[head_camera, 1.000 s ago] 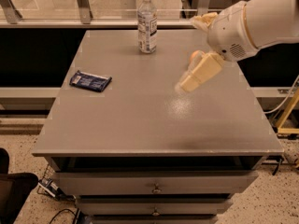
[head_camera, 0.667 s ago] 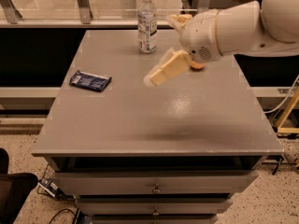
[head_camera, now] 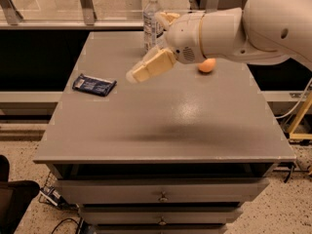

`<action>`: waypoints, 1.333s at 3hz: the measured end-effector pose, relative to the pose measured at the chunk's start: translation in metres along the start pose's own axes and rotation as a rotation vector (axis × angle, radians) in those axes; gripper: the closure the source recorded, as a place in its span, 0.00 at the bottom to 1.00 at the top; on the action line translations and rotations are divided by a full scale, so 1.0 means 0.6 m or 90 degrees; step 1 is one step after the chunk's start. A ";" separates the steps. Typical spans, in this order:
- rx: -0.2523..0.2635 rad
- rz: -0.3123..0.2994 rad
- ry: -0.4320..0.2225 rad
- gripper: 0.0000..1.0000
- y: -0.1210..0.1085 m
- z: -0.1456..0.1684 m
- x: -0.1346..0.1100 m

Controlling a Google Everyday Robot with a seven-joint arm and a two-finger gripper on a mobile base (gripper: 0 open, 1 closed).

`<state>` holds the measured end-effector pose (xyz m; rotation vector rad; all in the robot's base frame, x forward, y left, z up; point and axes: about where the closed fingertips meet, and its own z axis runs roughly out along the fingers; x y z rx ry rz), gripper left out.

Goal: Pick rxbar blueberry

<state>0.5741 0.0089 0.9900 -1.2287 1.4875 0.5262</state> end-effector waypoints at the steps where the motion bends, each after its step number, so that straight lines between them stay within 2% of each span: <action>1: -0.017 0.003 -0.004 0.00 0.003 0.042 0.006; 2: -0.053 0.016 -0.027 0.00 0.009 0.120 0.019; 3: -0.109 0.040 -0.056 0.00 0.034 0.223 0.049; 4: -0.140 0.061 -0.072 0.00 0.054 0.279 0.072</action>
Offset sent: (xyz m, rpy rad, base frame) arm 0.0596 0.1025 -0.0749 0.0967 0.0878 0.1506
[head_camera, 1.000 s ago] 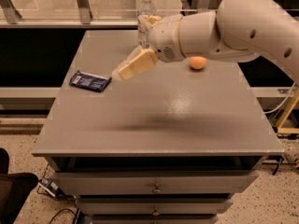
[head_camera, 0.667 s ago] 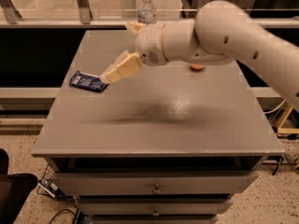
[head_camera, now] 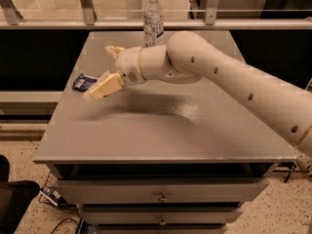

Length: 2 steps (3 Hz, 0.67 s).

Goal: Pick rxbar blueberry

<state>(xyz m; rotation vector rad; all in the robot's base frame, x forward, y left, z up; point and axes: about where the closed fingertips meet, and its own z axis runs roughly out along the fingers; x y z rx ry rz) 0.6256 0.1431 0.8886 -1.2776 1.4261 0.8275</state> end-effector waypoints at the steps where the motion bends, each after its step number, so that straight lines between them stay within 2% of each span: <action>1: -0.011 0.019 0.005 0.00 0.012 0.042 0.039; 2: -0.009 0.033 0.022 0.00 0.018 0.062 0.076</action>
Offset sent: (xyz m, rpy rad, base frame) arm 0.0047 0.0261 -0.0866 -0.0529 0.0941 -0.0331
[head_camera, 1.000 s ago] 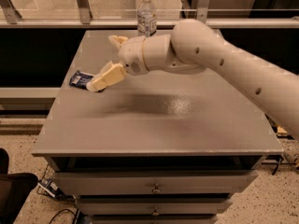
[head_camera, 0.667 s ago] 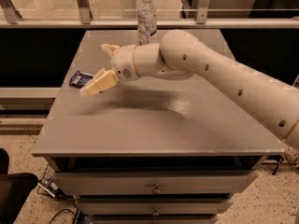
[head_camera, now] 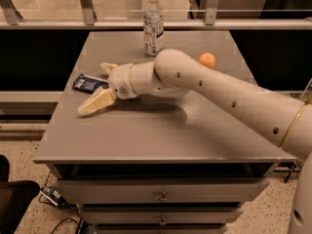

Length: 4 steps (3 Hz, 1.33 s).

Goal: Pick rxbar blueberry

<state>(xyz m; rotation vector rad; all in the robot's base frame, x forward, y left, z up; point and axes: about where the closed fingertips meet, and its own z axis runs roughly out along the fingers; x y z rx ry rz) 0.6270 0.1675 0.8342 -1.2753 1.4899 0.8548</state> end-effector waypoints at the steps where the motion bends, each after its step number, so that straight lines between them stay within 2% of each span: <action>1: -0.001 0.021 0.011 0.00 0.003 0.023 0.037; 2: -0.001 0.022 0.012 0.17 0.002 0.021 0.028; 4: -0.001 0.022 0.012 0.63 0.002 0.018 0.020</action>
Offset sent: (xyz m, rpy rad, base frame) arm 0.0105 0.0054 -0.0793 0.0382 0.1249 -0.0462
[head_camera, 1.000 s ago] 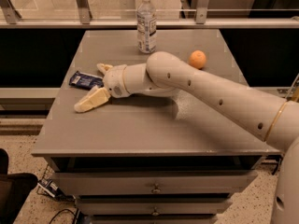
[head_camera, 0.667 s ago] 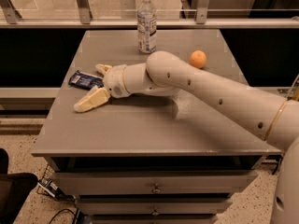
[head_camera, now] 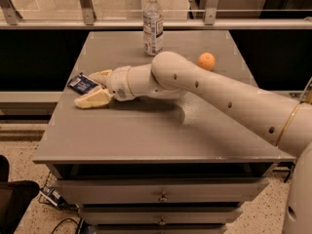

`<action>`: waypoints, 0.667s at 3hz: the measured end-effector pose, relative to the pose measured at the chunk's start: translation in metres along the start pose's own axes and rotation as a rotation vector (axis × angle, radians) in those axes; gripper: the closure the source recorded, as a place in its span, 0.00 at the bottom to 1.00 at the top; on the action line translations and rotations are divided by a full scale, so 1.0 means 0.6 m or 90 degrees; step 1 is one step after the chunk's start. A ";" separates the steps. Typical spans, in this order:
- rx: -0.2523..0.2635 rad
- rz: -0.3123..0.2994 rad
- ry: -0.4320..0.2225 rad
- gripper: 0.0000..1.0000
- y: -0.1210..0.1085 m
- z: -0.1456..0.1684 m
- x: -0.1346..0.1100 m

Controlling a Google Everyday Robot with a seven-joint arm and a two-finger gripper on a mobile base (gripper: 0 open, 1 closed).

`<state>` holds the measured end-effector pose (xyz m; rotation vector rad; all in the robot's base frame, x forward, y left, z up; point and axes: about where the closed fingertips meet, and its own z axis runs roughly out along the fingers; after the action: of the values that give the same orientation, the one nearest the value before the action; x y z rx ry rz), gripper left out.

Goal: Pick rxbar blueberry

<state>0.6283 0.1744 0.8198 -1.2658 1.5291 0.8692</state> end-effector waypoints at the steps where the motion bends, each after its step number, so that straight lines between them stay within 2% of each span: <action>1: 0.000 0.000 0.000 0.87 0.000 -0.001 -0.003; 2: 0.000 0.000 0.000 1.00 0.000 -0.001 -0.003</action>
Offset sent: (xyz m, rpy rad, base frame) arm 0.0000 0.0001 0.0019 0.0000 0.0000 0.0002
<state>0.6282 0.1746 0.8217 -1.2662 1.5289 0.8695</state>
